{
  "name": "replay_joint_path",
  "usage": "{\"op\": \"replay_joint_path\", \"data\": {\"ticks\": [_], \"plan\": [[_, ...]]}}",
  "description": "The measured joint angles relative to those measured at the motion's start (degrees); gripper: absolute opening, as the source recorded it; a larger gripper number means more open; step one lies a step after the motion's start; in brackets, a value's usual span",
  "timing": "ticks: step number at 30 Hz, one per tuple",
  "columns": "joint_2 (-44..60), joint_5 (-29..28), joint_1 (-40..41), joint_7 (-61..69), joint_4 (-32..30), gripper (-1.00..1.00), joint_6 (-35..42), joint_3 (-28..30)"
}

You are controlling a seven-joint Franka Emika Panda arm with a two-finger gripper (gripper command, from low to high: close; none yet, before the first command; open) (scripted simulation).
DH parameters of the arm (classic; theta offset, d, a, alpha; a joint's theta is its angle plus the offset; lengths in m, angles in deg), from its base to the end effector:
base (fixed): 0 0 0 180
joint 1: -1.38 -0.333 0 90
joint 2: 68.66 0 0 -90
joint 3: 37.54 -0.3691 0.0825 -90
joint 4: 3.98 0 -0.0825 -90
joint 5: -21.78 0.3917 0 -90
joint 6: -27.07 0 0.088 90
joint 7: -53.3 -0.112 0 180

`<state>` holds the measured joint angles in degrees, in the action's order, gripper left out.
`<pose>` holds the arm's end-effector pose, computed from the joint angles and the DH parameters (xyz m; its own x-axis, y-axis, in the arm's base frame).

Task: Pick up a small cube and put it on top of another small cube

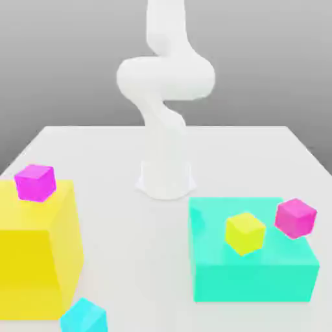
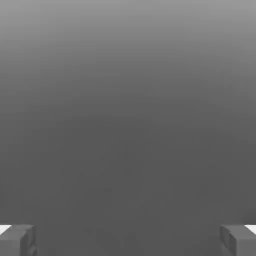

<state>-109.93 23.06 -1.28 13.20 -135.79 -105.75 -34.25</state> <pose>0.3518 -0.0130 0.7194 0.5684 -0.6722 0.4744 -0.4747 -0.7389 -0.4782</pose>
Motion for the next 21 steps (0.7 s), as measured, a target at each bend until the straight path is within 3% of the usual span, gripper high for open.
{"op": "replay_joint_path", "data": {"ticks": [9, 21], "plan": [[16.47, 6.3, -8.76, 22.08, -0.13, 0.0, -3.88, 11.76], [38.71, 17.92, -12.2, 53.35, -0.19, 0.0, -8.59, 19.72]]}}
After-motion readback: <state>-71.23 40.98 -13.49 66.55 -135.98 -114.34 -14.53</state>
